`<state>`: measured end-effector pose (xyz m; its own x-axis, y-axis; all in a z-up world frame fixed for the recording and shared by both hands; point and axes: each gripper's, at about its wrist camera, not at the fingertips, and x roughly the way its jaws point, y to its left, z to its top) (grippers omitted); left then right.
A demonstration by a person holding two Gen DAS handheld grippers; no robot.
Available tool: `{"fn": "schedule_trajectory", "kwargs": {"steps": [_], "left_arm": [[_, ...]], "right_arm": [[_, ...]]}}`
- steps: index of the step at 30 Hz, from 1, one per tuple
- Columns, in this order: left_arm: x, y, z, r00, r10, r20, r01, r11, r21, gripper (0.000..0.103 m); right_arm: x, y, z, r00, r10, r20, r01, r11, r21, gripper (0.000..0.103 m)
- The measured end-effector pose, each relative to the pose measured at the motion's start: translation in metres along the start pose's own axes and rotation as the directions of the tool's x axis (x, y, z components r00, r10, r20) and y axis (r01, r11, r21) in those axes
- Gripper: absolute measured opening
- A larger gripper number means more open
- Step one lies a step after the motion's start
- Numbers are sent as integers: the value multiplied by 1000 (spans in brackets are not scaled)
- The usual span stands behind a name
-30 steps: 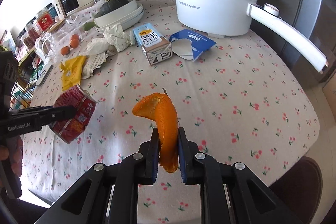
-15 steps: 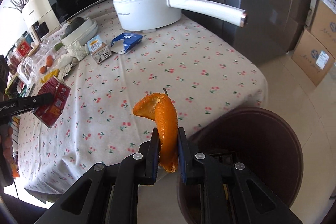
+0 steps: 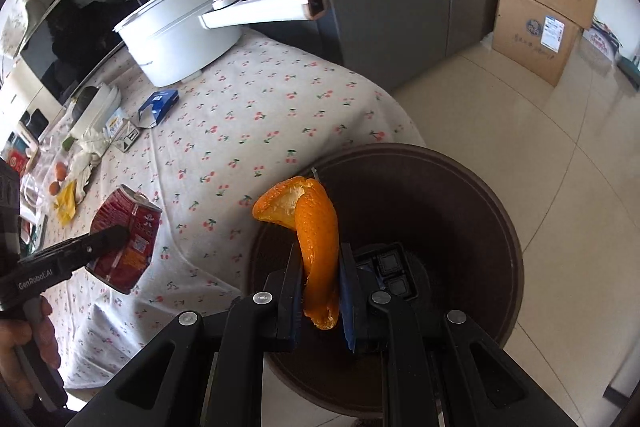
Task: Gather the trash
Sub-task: 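Carry the can and peel over the brown bin and open both tools, then move both tools back over the table toward the yellow packet and milk carton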
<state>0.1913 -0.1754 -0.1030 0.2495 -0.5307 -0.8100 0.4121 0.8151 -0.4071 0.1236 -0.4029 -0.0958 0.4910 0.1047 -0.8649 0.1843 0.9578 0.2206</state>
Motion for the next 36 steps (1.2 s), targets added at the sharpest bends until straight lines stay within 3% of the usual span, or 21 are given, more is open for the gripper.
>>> {"fn": "schedule_trajectory", "kwargs": {"steps": [6, 14, 16, 19, 23, 25, 29, 36], "left_arm": [[34, -44, -5, 998, -56, -42, 59, 995, 81, 37], [62, -61, -16, 994, -48, -97, 62, 988, 145, 38], [56, -58, -15, 993, -63, -96, 77, 987, 144, 48], [41, -48, -14, 998, -23, -64, 32, 988, 148, 70], [19, -26, -13, 999, 34, -35, -29, 990, 135, 79], [8, -13, -14, 997, 74, -28, -70, 990, 124, 89], [-14, 17, -16, 988, 151, -20, -148, 984, 95, 98], [-54, 70, -19, 975, 222, 10, -222, 975, 13, 102]], "right_arm": [[-2, -37, -10, 998, -53, -36, 55, 997, 48, 16], [0, -64, -20, 995, -53, -87, 63, 992, 112, 17], [3, -66, -20, 994, -55, -96, 66, 991, 114, 17], [7, -66, -22, 992, -62, -111, 75, 991, 115, 17], [17, -65, -21, 989, -73, -129, 87, 990, 109, 17], [22, -64, -21, 987, -83, -140, 98, 990, 105, 17], [31, -55, -18, 982, -105, -156, 121, 988, 100, 17], [40, -24, -11, 980, -122, -158, 139, 985, 100, 20]]}}
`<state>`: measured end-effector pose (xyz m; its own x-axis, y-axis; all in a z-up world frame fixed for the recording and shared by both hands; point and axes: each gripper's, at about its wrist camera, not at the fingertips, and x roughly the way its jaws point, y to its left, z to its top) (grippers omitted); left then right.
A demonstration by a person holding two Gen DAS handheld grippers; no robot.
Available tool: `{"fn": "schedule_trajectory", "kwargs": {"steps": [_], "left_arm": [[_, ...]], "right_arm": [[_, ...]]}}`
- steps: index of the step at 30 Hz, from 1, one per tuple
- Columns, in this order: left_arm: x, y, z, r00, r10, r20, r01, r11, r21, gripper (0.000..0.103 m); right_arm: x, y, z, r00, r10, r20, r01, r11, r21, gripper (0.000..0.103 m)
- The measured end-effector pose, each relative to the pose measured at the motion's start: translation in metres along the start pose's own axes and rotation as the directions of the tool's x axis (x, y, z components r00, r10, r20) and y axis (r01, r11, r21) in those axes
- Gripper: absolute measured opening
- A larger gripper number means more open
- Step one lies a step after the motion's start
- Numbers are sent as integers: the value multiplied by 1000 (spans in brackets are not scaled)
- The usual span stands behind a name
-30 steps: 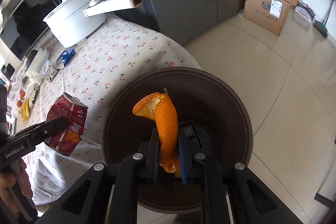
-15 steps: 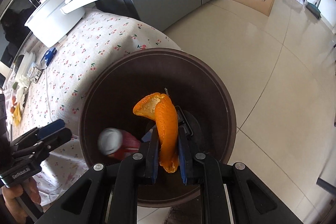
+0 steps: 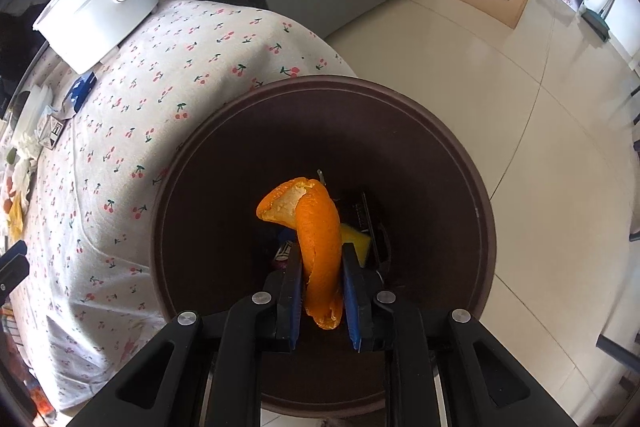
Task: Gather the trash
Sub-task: 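Move both tools back over the table toward the yellow packet and milk carton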
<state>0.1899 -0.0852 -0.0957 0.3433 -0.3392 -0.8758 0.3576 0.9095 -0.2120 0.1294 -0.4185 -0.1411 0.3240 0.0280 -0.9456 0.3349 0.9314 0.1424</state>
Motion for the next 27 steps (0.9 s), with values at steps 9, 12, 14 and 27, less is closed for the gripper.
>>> {"fn": "schedule_trajectory", "kwargs": {"steps": [9, 12, 14, 27], "left_arm": [[-31, 64, -10, 997, 66, 41, -60, 991, -117, 102], [-40, 85, -14, 995, 84, 54, -75, 984, -161, 102], [-47, 100, -15, 993, 96, 63, -82, 978, -192, 102], [-74, 196, -29, 978, 188, 89, -133, 895, -426, 102]], "right_arm": [[-7, 60, 10, 997, 36, 61, -36, 999, 5, 73], [-11, 86, 11, 996, 46, 82, -42, 998, -44, 74], [-13, 106, 12, 994, 55, 93, -47, 995, -85, 74], [-8, 219, 14, 987, 124, 106, -87, 950, -301, 78]]}}
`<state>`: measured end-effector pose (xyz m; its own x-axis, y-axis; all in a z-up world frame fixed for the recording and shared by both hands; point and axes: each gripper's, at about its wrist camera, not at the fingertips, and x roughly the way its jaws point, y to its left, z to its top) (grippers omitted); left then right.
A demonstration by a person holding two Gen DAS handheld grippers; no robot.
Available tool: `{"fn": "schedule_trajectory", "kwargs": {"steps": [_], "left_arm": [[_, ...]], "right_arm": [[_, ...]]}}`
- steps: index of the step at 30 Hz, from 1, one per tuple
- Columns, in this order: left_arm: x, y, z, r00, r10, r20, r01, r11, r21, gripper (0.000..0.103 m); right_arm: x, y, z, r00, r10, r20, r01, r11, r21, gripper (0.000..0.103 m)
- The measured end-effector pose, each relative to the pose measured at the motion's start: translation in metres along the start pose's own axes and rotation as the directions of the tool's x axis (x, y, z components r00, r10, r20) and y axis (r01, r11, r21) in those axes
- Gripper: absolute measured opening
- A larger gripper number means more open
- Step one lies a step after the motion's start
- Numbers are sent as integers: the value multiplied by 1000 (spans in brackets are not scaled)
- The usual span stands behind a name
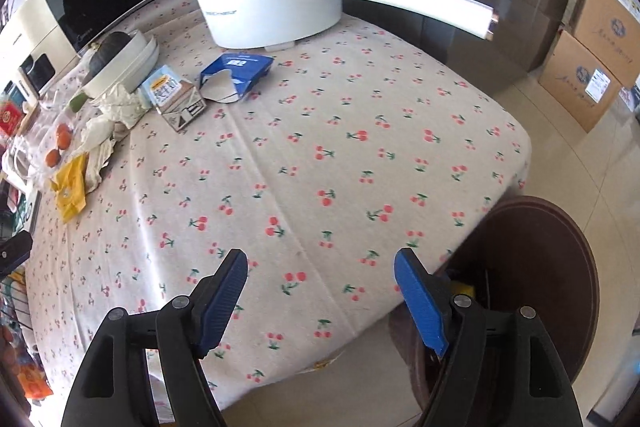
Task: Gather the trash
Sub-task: 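Move both tools back over the table toward the yellow packet and milk carton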
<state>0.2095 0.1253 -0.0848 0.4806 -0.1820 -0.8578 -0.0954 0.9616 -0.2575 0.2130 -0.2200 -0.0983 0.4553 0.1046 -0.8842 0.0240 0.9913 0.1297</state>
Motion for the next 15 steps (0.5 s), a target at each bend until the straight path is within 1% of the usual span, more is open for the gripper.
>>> {"fn": "schedule_trajectory", "kwargs": {"steps": [2, 4, 6, 8, 11, 13, 15], "left_arm": [[0, 20, 5, 1000, 14, 7, -13, 998, -62, 102], [0, 41, 11, 1000, 16, 18, -14, 990, -142, 102], [-2, 59, 17, 999, -5, 40, 13, 976, -217, 102], [1, 72, 22, 998, -37, 58, 51, 961, -271, 102], [11, 78, 28, 995, -63, 78, 85, 943, -321, 100], [19, 75, 32, 995, -47, 89, 74, 941, -330, 99], [26, 69, 36, 995, -25, 97, 55, 944, -324, 99]], "right_arm": [[2, 16, 1, 1000, 15, 0, -15, 1000, -18, 78], [4, 30, 2, 1000, 30, -3, -30, 999, -37, 78], [8, 42, 6, 999, 46, -8, -46, 998, -54, 79], [13, 51, 9, 998, 59, -17, -60, 996, -65, 79], [21, 64, 13, 997, 69, -31, -72, 994, -84, 79], [26, 70, 15, 997, 68, -38, -72, 992, -101, 79], [31, 73, 18, 997, 65, -44, -69, 991, -111, 79]]}}
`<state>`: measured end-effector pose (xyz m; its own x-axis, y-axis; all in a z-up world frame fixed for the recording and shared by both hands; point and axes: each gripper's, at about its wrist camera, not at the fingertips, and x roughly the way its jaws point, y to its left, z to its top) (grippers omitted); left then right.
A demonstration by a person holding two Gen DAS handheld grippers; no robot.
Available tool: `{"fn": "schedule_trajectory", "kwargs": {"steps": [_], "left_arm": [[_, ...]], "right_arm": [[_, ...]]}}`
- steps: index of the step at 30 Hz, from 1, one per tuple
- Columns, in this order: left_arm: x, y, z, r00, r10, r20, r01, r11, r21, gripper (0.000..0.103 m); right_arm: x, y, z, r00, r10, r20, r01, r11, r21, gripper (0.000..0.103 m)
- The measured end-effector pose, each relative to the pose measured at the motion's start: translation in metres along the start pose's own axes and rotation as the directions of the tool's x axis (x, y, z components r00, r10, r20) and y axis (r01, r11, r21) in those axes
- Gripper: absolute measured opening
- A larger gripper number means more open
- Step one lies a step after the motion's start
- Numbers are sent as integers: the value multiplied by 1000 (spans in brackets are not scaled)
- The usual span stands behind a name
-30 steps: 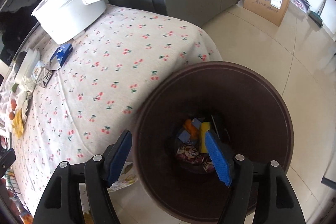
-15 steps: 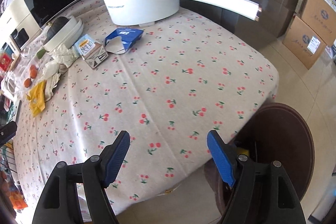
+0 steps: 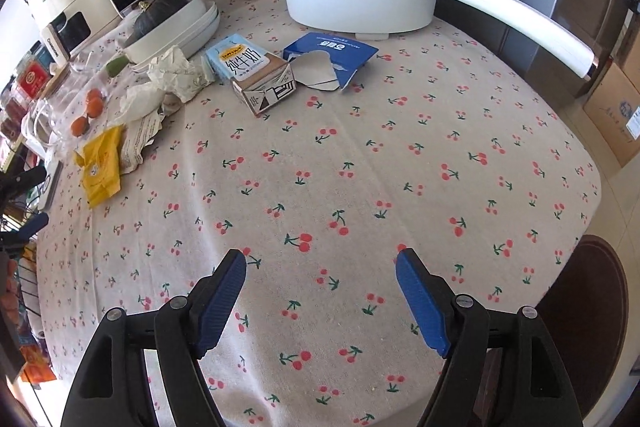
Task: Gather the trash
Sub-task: 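Move both tools back over the table toward the yellow packet and milk carton, then grasp the yellow snack packet with the left tool while the right tool grasps the milk carton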
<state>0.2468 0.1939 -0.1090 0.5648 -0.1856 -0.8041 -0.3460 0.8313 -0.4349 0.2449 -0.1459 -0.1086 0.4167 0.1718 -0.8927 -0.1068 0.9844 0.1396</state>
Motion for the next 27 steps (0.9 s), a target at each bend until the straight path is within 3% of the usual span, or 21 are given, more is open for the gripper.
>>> {"fn": "schedule_trajectory", "kwargs": {"steps": [10, 14, 16, 19, 23, 27], "left_arm": [[52, -41, -7, 991, 133, 28, -135, 990, 45, 98], [64, -48, -13, 977, 203, 61, -207, 976, 73, 98], [64, -52, -15, 969, 237, 70, -243, 965, 102, 86], [63, -60, -18, 974, 221, 56, -228, 959, 168, 62], [54, -62, -24, 982, 189, 22, -190, 960, 204, 50], [39, -50, -22, 992, 129, -10, -126, 980, 152, 46]], "right_arm": [[13, -29, 11, 1000, -19, -14, 19, 998, 53, 79], [14, -42, 10, 1000, -11, -23, 13, 995, 98, 79], [14, -46, 10, 1000, -14, -25, 17, 994, 105, 79], [11, -48, 12, 999, -26, -20, 28, 995, 98, 79], [11, -33, 33, 1000, -28, 1, 28, 999, 43, 79], [14, 1, 64, 1000, 0, 28, 2, 997, -75, 79]]}}
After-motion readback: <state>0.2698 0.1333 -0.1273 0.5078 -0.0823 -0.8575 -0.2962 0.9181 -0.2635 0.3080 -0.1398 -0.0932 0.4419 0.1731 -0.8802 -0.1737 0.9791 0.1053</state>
